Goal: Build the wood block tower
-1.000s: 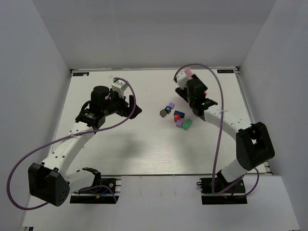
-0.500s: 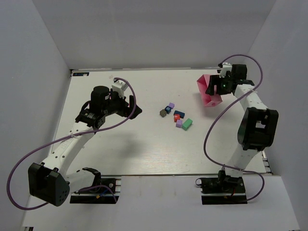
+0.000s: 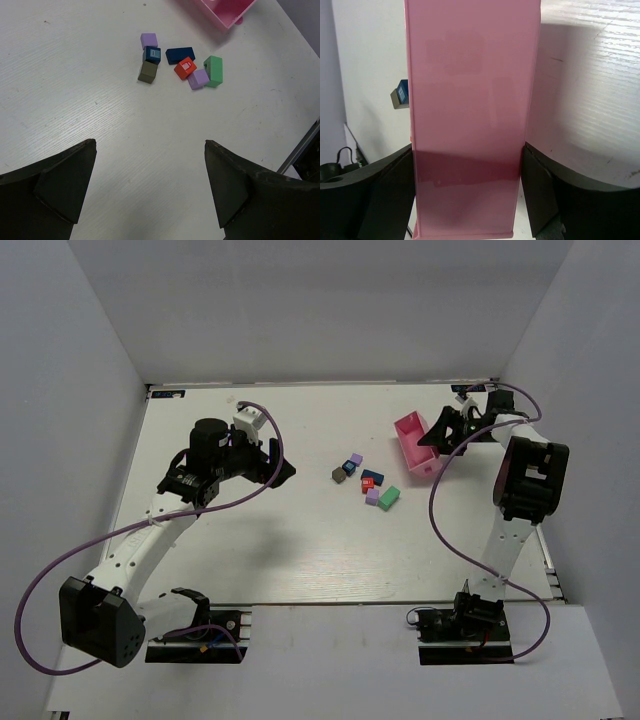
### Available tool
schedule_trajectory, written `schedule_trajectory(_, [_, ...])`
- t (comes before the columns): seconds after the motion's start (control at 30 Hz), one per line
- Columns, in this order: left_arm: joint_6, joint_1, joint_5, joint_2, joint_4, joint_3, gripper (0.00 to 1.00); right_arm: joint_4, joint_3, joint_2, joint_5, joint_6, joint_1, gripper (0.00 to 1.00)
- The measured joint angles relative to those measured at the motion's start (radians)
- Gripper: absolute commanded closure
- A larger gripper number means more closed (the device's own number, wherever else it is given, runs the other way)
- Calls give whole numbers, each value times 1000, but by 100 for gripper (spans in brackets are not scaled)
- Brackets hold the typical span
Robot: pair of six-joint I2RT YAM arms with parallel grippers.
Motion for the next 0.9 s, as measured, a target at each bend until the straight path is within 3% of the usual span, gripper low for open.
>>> schedule_trajectory(0.03, [0,0,0,0,0,0,0,-1,7,11,-10,5,-3,84])
schedule_trajectory(0.2, [4,0,0,1,0,0,0,0,29,53,-31,26,-27,58])
schedule_trajectory(0.3, [5,0,0,1,0,0,0,0,31,63,-30,27,-43,34])
schedule_trajectory(0.47, [5,0,0,1,0,0,0,-2,41,63,-16,26,-57,14])
schedule_trajectory(0.53, [5,0,0,1,0,0,0,-3,44,63,-6,24,-58,10])
schedule_trajectory(0.9, [7,0,0,1,0,0,0,-42,66,63,62,-13,-58,10])
